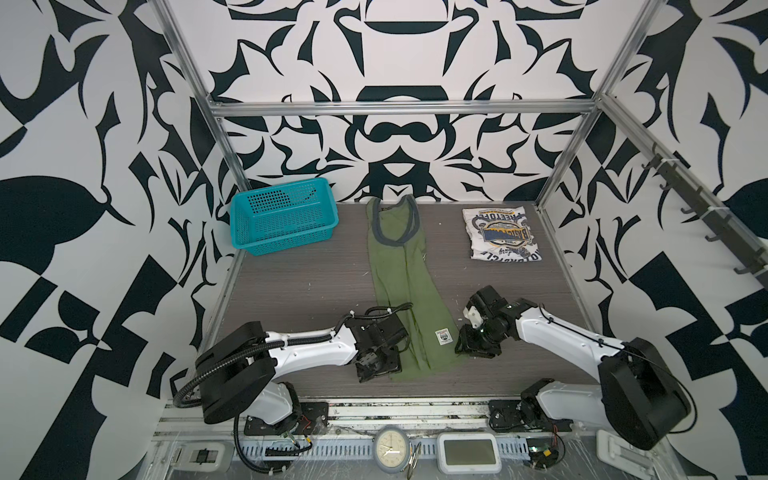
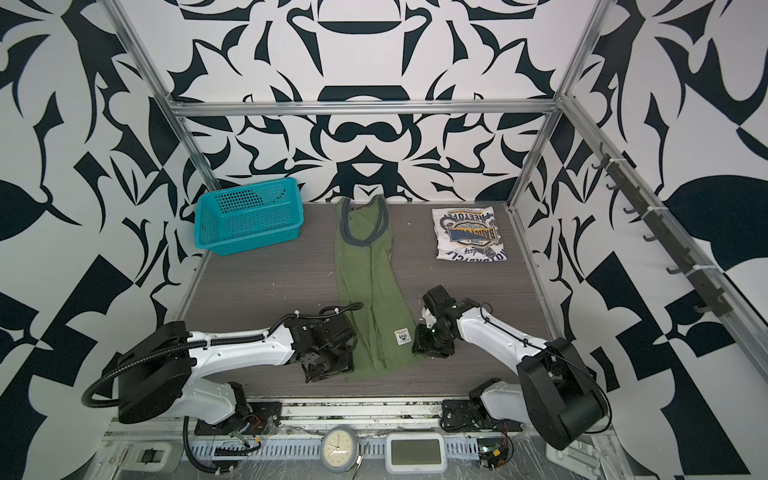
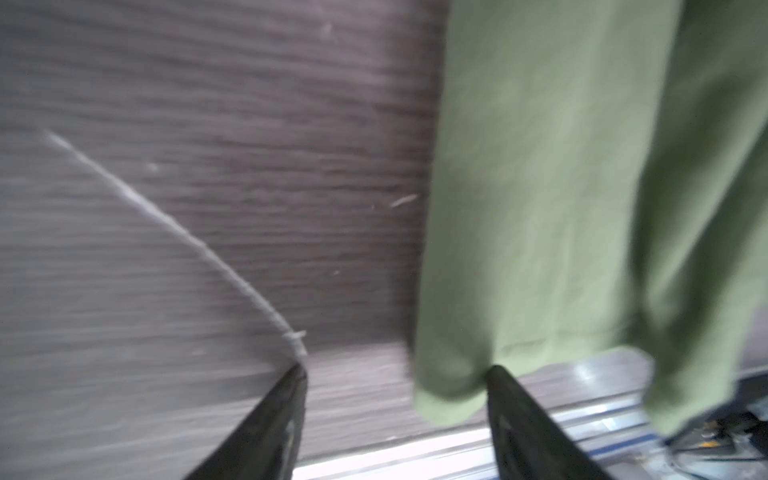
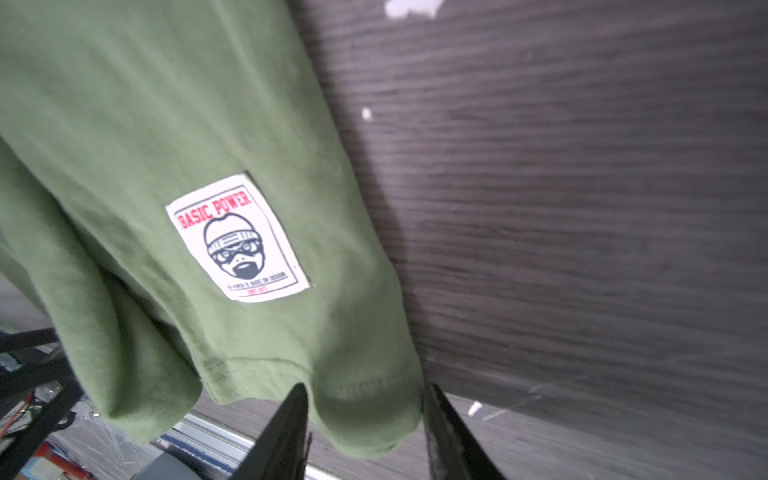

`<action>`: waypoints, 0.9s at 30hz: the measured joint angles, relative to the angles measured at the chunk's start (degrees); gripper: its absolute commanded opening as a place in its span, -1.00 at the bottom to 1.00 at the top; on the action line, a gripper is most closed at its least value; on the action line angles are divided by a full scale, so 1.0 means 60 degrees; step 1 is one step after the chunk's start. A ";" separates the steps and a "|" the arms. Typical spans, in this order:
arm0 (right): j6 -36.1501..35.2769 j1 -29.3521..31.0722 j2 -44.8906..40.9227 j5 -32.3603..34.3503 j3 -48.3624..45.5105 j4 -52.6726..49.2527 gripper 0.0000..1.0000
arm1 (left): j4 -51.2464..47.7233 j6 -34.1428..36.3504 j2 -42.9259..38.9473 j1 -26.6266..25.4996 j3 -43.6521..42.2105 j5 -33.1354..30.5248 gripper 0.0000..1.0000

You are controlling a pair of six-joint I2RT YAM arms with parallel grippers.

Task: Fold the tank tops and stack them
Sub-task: 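Lay the green shirt lengthwise and pull the hem toward the robot with both grippers, then lift the hem corners and fold them away from the robot with both grippers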

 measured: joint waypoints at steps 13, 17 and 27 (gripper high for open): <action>0.0703 0.1155 -0.0619 0.0222 -0.0117 0.0313 -0.99 | -0.0098 0.0109 0.0277 -0.0288 0.0189 -0.0353 -0.84; 0.1472 0.2160 -0.1617 0.0521 -0.0211 0.0335 -1.00 | -0.0535 -0.0087 -0.0554 -0.0648 0.0164 -0.0725 -0.97; 0.2033 0.2492 -0.1723 0.1118 0.1388 -0.0900 -1.00 | -0.1759 0.0291 -0.3326 0.0266 0.0481 -0.1661 -1.00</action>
